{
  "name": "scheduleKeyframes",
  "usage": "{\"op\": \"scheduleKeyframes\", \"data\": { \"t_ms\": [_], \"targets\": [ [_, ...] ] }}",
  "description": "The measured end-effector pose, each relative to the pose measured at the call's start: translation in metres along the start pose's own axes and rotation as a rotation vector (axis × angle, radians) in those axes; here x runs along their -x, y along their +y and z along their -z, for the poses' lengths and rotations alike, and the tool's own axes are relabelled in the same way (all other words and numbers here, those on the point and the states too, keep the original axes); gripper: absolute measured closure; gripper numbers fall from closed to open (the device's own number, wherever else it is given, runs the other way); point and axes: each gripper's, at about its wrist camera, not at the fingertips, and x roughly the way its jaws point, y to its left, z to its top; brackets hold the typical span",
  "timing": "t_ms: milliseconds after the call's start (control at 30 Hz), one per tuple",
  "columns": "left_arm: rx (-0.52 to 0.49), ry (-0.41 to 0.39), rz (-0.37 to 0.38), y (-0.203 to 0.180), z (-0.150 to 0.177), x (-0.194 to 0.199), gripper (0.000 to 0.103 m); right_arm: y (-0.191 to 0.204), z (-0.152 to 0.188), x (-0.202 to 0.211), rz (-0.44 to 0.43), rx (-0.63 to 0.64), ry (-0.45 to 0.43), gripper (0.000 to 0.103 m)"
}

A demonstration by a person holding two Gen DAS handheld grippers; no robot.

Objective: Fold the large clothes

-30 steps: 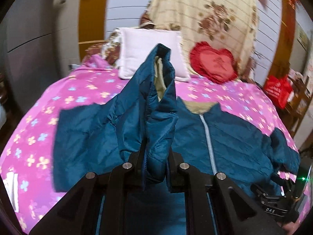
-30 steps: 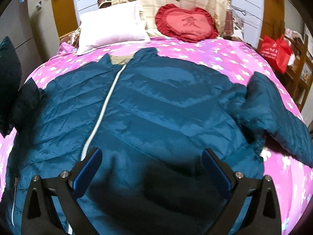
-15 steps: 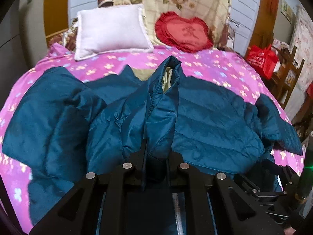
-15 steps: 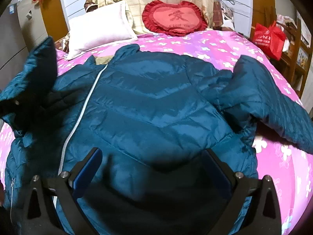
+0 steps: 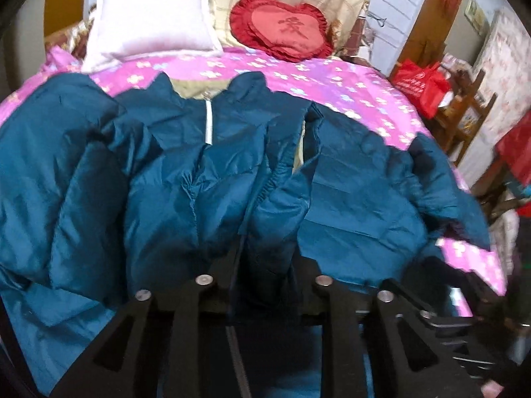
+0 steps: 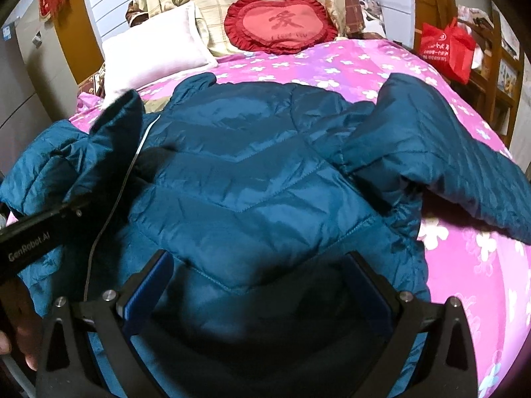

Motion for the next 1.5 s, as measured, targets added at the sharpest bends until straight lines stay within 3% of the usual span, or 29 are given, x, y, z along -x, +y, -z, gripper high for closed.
{"op": "scheduleKeyframes", "data": {
  "t_ms": [200,333,433,600,700,967,1067,1100,1133,1267,1333,1500],
  "targets": [
    [0.0,-0.02,0.095,-0.001,0.004,0.048,0.079,-0.004,0.0,0.007,-0.026,-0.047,0.004,0.0],
    [-0.009,-0.062,0.078,0.011,0.008,0.086,0.078,-0.005,-0.004,0.012,-0.061,-0.106,0.006,0.0],
    [0.024,-0.086,0.015,0.034,0.012,0.107,0.078,-0.002,-0.007,0.013,-0.083,-0.126,0.01,0.0],
    [0.051,-0.13,-0.213,0.078,0.02,0.119,0.078,0.014,-0.009,0.013,-0.11,-0.109,0.022,0.0],
    [0.088,-0.16,-0.304,0.103,0.025,0.12,0.078,0.031,-0.013,0.008,-0.125,-0.083,0.026,0.0],
    [0.192,-0.189,-0.342,0.149,0.028,0.103,0.078,0.069,-0.02,-0.028,-0.131,-0.049,0.082,0.001],
    [0.19,-0.191,-0.36,0.157,0.027,0.098,0.078,0.082,-0.02,-0.032,-0.097,0.024,0.055,0.016],
    [0.194,-0.195,-0.36,0.16,0.027,0.1,0.078,0.083,-0.022,-0.032,-0.092,0.035,0.046,0.029],
    [0.2,-0.2,-0.358,0.163,0.027,0.1,0.078,0.083,-0.023,-0.032,-0.091,0.039,0.036,0.036],
    [0.205,-0.202,-0.36,0.166,0.025,0.098,0.078,0.08,-0.032,-0.026,-0.088,0.053,0.003,0.052],
    [0.205,-0.2,-0.366,0.167,0.026,0.097,0.078,0.079,-0.036,-0.021,-0.066,0.077,-0.027,0.067],
    [0.209,-0.189,-0.364,0.168,0.027,0.093,0.078,0.068,-0.048,-0.01,-0.019,0.115,-0.079,0.079]
  ]
}}
